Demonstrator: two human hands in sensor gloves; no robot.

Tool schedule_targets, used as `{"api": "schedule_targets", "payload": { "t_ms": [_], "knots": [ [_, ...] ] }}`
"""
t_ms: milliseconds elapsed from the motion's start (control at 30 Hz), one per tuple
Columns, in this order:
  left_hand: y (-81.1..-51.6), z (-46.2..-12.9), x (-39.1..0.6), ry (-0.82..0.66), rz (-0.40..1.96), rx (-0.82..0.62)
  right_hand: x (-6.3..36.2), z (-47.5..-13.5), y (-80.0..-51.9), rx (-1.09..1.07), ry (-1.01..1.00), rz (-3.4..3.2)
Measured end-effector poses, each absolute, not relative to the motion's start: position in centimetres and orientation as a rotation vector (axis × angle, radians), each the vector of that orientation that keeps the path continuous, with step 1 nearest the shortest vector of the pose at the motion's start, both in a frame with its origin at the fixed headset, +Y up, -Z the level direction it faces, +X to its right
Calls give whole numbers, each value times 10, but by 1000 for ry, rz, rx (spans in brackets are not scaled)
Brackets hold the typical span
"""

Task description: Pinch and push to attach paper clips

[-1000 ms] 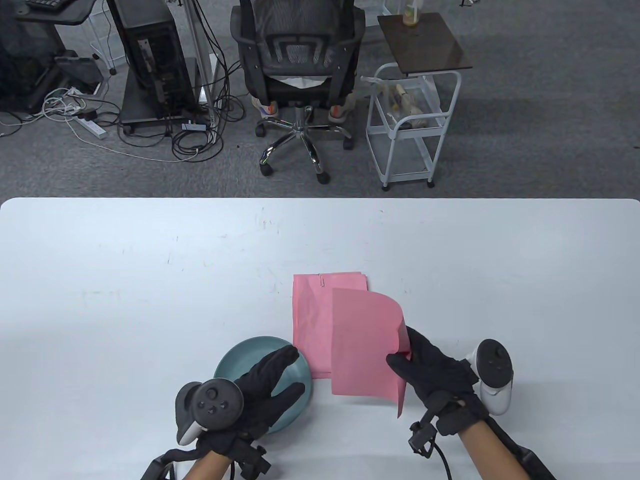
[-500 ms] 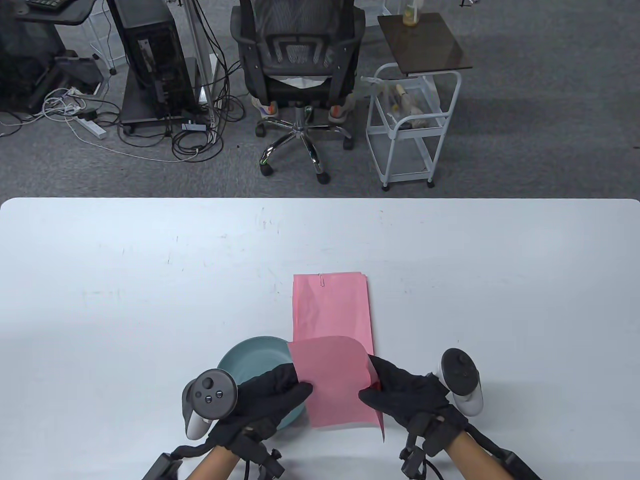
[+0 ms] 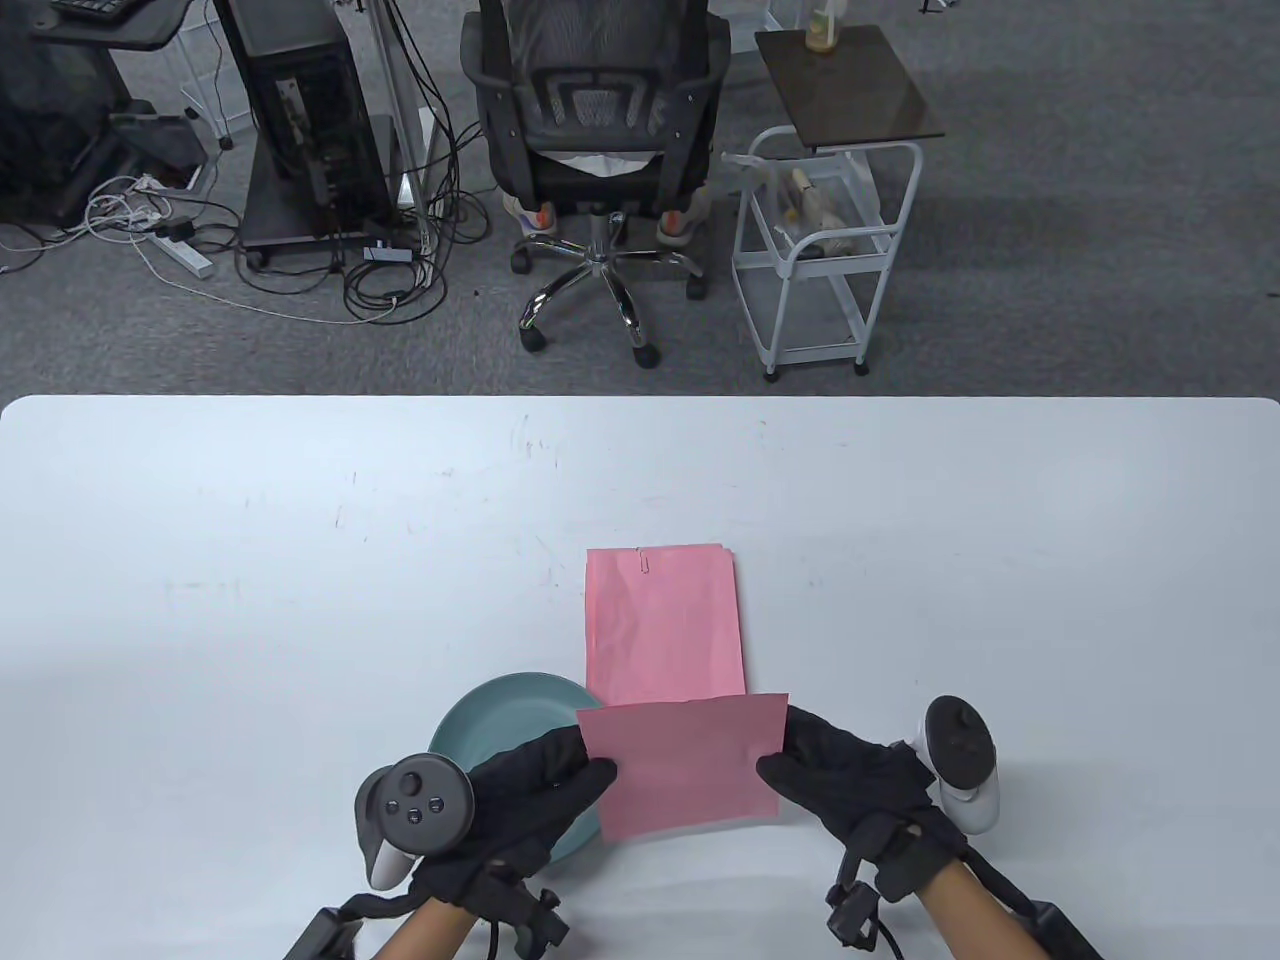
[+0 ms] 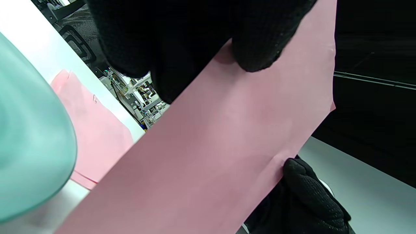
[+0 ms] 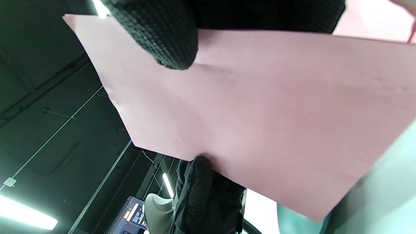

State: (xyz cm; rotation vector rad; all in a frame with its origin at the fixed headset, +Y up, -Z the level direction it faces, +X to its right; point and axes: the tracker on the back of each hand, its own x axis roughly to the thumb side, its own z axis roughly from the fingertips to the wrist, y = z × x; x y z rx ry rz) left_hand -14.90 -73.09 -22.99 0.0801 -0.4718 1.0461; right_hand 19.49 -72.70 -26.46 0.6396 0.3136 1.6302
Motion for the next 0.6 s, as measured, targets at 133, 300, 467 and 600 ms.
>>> {"api": "schedule_targets", "payload": {
  "t_ms": [133, 300, 467, 600],
  "knots": [
    [-734, -231, -145, -491, 1021, 65, 197, -266, -727, 658, 292, 1706],
    [-737, -232, -140, -524, 964, 1, 203, -269, -730, 692, 309, 1723],
    [-736, -230, -136, -539, 927, 8, 202, -269, -731, 686, 308, 1707],
    [-733, -229, -137, -534, 924, 40, 202, -269, -729, 697, 292, 1710]
  ]
}}
